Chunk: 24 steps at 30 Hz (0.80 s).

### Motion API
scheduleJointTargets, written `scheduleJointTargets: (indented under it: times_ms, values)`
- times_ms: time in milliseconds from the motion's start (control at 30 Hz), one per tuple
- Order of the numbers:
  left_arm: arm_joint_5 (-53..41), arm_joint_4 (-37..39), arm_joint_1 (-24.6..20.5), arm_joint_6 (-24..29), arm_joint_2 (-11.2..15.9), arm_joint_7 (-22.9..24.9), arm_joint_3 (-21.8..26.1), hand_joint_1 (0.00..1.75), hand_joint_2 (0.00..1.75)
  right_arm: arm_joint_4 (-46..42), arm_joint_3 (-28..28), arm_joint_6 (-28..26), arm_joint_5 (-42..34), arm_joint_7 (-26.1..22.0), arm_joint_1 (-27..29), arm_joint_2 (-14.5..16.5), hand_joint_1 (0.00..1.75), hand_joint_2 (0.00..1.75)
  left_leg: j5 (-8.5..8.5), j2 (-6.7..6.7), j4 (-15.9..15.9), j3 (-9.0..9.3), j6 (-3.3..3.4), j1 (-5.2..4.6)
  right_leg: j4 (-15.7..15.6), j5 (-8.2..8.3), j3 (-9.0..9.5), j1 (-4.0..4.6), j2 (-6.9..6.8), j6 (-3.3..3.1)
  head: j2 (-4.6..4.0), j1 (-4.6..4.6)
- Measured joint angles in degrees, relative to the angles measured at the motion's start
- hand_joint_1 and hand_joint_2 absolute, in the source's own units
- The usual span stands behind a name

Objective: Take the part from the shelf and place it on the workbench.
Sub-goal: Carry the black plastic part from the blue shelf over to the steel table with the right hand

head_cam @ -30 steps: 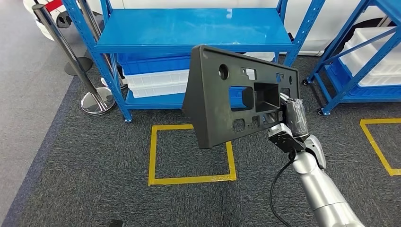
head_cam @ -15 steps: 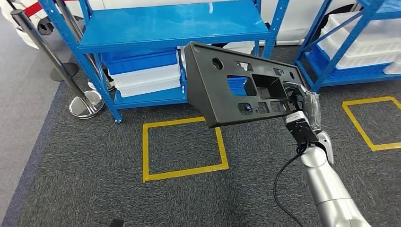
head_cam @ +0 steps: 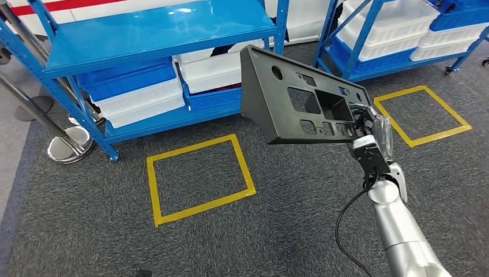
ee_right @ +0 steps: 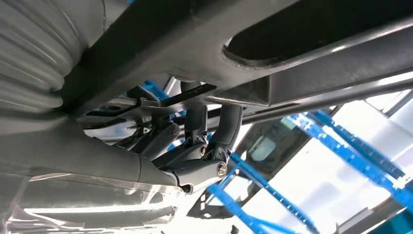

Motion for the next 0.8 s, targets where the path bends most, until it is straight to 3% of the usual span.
scheduleJointTargets:
  times_ms: [33,100,167,200,233,267,333,367,433,500,567,633,700,733,767,800]
  values:
    - [0.1,0.0,0.0,0.0,0.0,0.0,0.0,0.0,1.75,0.2,-0.1,-0.1,0.0,-0.1,-0.2,0.0,1.75,1.75,0.58,0.75,-1.0,0.26,-0.11,0.18,0.3,-0.33,-0.33,0.1,-0.6,0.33,0.0,0.01]
    - [0.1,0.0,0.1,0.0,-0.1,0.0,0.0,0.0,1.75,0.6,-0.2,-0.6,0.2,-0.2,-1.0,-0.1,1.75,1.75,1.71,2.28,-2.3,0.41,-0.51,0.7,4.2,-3.24,-2.19,-0.02,-3.35,1.07,0.01,0.02]
    - [0.1,0.0,0.3,0.0,0.0,0.0,0.0,0.0,1.75,1.0,-0.2,-1.3,0.4,-0.3,-1.7,0.0,1.75,1.75,2.07,3.75,-2.3,0.02,-0.76,1.0,11.3,-7.07,-5.06,-0.99,-5.48,2.2,0.01,0.04]
    - [0.1,0.0,0.4,0.0,0.0,0.0,0.0,0.0,1.75,1.3,-0.2,-1.7,0.7,-0.3,-1.8,0.0,1.75,1.75,2.08,4.54,-2.1,-0.21,-1.01,1.23,14.0,-8.02,-5.96,-1.6,-5.98,2.78,0.01,0.05]
    - [0.1,0.0,0.4,0.0,0.0,0.0,0.0,0.0,1.75,1.6,-0.2,-2.3,1.1,-0.3,-1.9,0.0,1.75,1.75,2.02,5.31,-1.8,-0.45,-1.34,1.52,14.7,-7.98,-5.92,-2.19,-6.34,3.37,0.01,0.05]
    - [0.1,0.0,0.4,-0.1,0.0,0.0,0.0,0.0,1.75,1.8,-0.2,-2.8,1.7,-0.2,-2.1,0.0,1.75,1.75,1.86,6.07,-1.4,-0.72,-1.79,1.9,13.3,-7.0,-4.77,-2.73,-6.7,3.96,0.0,0.05]
    - [0.1,0.0,0.2,-0.1,0.1,0.0,0.0,0.0,1.75,2.4,-0.2,-3.8,2.4,-0.1,-3.0,0.1,1.75,1.75,1.18,7.47,0.0,-1.35,-3.03,2.58,6.5,-4.45,-0.54,-3.45,-8.46,5.21,0.0,0.07]
    - [0.0,0.0,0.0,-0.1,0.2,0.1,0.0,0.0,1.75,2.7,-0.2,-4.2,2.6,0.0,-3.5,0.1,1.75,1.75,0.74,8.08,0.8,-1.68,-3.74,2.68,3.6,-3.72,1.01,-3.53,-9.3,5.36,0.0,0.08]
    - [-0.2,0.0,-0.2,0.0,0.5,0.4,0.0,0.0,1.75,3.3,-0.2,-4.8,2.6,0.3,-4.5,0.2,1.75,1.75,0.29,8.99,1.7,-2.02,-4.89,2.6,1.9,-3.87,1.61,-3.12,-9.84,4.7,0.01,0.09]
    - [-0.5,0.0,-0.3,0.1,0.5,0.8,-0.1,0.0,1.75,3.8,-0.3,-5.2,2.4,0.3,-4.9,0.1,1.75,1.75,0.24,9.61,1.7,-1.92,-5.61,2.87,2.1,-3.6,1.04,-2.89,-8.5,3.43,0.01,0.07]
    - [-0.7,0.0,-0.4,0.2,0.4,1.2,-0.1,0.0,1.75,4.3,-0.4,-5.5,2.1,0.3,-5.2,0.1,1.75,1.75,-1.45,7.53,3.4,-2.6,-5.93,3.26,2.0,-3.27,0.74,-2.76,-7.35,2.5,0.0,0.07]
    - [-0.9,0.0,-0.5,0.3,0.4,1.5,-0.2,0.0,1.75,4.6,-0.4,-5.7,2.0,0.3,-5.3,0.1,1.75,1.75,-5.31,4.35,9.6,-5.23,-5.65,3.17,1.9,-2.99,0.56,-2.45,-6.27,1.77,0.0,0.08]
    - [-1.0,0.0,-0.5,0.3,0.4,1.8,-0.2,0.0,1.75,4.9,-0.4,-5.9,1.9,0.3,-5.4,0.1,1.75,1.75,-8.23,3.39,17.1,-8.63,-5.04,2.7,1.9,-2.75,0.34,-1.82,-4.86,1.24,0.0,0.08]
    - [-1.1,0.0,-0.5,0.3,0.4,2.0,-0.2,0.0,1.75,5.0,-0.4,-6.1,2.0,0.3,-5.3,0.1,1.75,1.75,-8.25,3.25,18.8,-9.51,-4.56,2.4,1.9,-2.63,0.25,-1.43,-3.99,1.02,0.0,0.08]
    - [-1.3,0.0,-0.6,0.3,0.4,2.1,-0.3,0.0,1.75,5.0,-0.4,-6.2,2.1,0.3,-5.3,0.1,1.75,1.75,-7.16,3.05,18.3,-9.39,-3.88,2.04,1.9,-2.51,0.2,-1.07,-3.07,0.85,-0.01,0.08]
    - [-1.4,0.0,-0.8,0.3,0.4,2.2,-0.4,0.0,1.75,5.0,-0.5,-6.4,2.2,0.4,-5.3,0.1,1.75,1.75,-5.19,2.59,15.6,-8.33,-3.03,1.6,1.9,-2.39,0.19,-0.74,-2.14,0.71,0.0,0.08]
